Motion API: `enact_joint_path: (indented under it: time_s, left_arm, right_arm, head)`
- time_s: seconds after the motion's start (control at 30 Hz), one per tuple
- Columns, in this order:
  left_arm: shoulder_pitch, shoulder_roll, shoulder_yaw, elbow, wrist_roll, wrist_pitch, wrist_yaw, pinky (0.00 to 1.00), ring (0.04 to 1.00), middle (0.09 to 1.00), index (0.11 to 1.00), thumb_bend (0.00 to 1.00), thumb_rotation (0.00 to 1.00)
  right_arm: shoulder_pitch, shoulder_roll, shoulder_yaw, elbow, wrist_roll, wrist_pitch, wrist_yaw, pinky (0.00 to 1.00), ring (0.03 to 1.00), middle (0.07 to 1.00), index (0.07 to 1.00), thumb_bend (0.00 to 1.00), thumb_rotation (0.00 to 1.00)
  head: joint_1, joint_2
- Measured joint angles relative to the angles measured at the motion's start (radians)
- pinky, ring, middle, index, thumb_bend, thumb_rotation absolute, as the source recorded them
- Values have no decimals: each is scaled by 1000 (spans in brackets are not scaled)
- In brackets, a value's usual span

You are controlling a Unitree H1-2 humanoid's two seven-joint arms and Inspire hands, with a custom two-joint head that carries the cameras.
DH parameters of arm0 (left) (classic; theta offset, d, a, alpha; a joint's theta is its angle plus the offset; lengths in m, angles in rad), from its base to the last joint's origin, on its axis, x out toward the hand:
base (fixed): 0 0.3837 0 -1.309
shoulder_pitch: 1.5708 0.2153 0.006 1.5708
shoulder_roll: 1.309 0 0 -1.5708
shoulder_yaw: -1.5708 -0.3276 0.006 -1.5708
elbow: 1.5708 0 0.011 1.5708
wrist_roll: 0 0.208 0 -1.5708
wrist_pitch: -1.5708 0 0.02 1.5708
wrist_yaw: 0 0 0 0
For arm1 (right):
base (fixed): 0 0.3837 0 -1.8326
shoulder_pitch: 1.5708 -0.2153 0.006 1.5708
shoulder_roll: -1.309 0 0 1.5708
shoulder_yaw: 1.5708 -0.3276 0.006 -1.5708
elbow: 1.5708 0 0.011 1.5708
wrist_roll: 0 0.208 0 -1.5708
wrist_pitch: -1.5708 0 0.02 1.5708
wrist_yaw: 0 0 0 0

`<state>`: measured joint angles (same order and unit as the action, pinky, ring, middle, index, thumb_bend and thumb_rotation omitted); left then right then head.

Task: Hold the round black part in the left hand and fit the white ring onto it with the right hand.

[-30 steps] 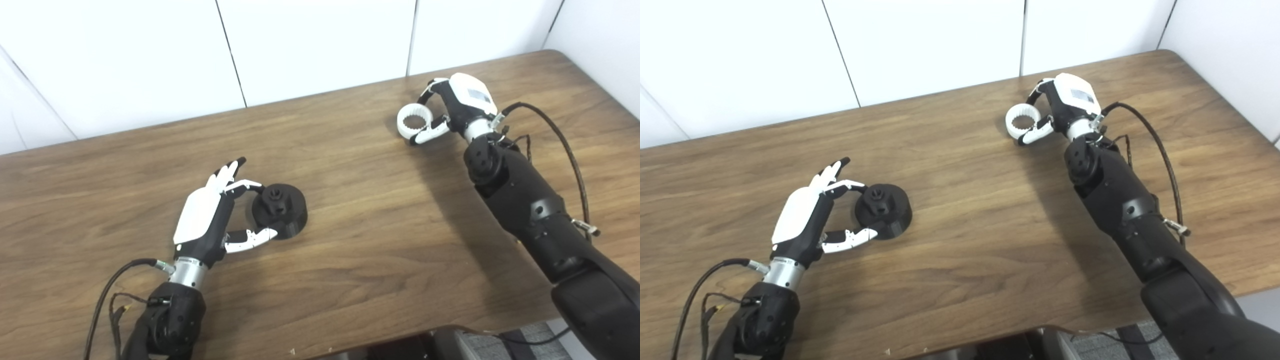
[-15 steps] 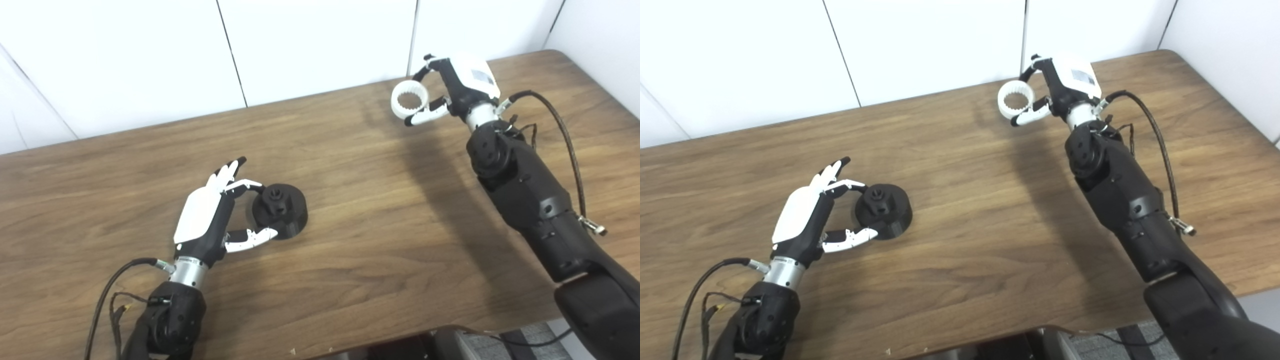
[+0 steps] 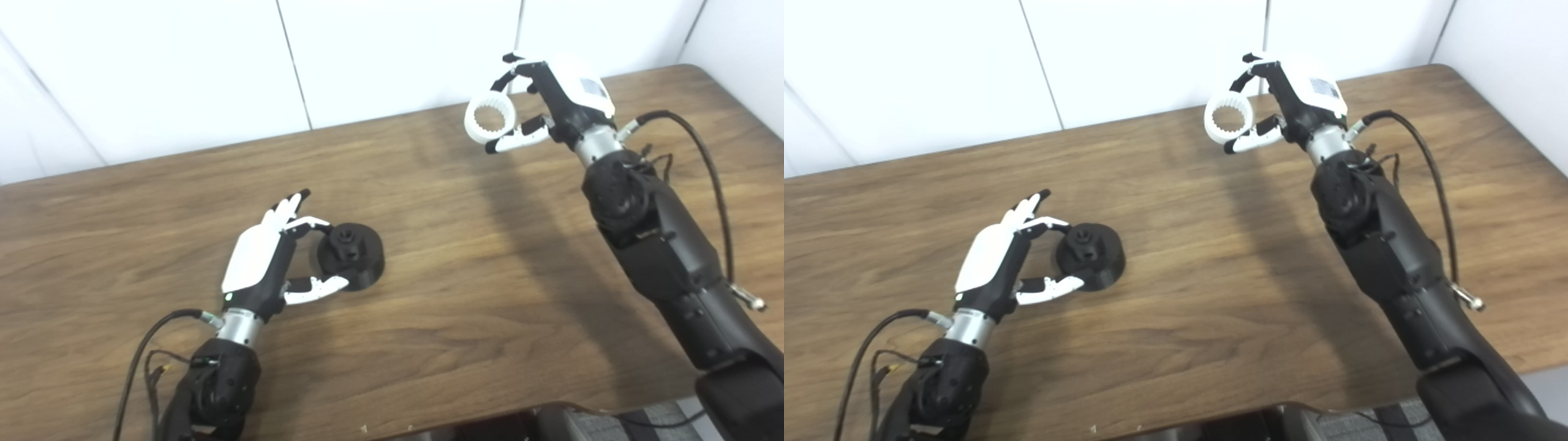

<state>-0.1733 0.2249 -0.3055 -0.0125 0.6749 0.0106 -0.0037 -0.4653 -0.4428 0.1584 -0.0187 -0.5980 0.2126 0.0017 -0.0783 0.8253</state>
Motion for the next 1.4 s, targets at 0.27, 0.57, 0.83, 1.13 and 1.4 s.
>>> enact_joint_path:
  time_s: [0.27, 0.57, 0.83, 1.13, 1.4]
  left_arm:
    - [-5, -15, -12, -4, 20, 24, 0, 1000, 1000, 1000, 616, 1000, 389]
    - [-7, -39, -24, -10, 41, 48, 5, 1000, 1000, 1000, 607, 1000, 430]
    - [-10, -47, -31, -10, 60, 57, 5, 1000, 1000, 1000, 614, 1000, 425]
    - [-12, -54, -37, -10, 61, 58, 5, 1000, 1000, 1000, 612, 1000, 434]
    - [-13, -55, -39, -12, 65, 62, 4, 1000, 1000, 1000, 612, 1000, 416]
  right_arm:
    - [50, 40, 3, -116, 28, -3, 54, 670, 824, 854, 491, 519, 159]
    - [84, 90, 34, -207, 39, -6, 121, 639, 808, 848, 491, 519, 158]
    - [108, 127, 72, -233, 39, -8, 164, 670, 817, 842, 491, 520, 157]
    - [127, 167, 106, -240, 39, -33, 182, 693, 819, 849, 492, 520, 157]
    - [139, 200, 129, -251, 41, -31, 219, 737, 835, 863, 493, 520, 158]
  head:
    - [60, 6]
    - [100, 15]
    - [110, 18]
    - [130, 23]
    - [137, 25]
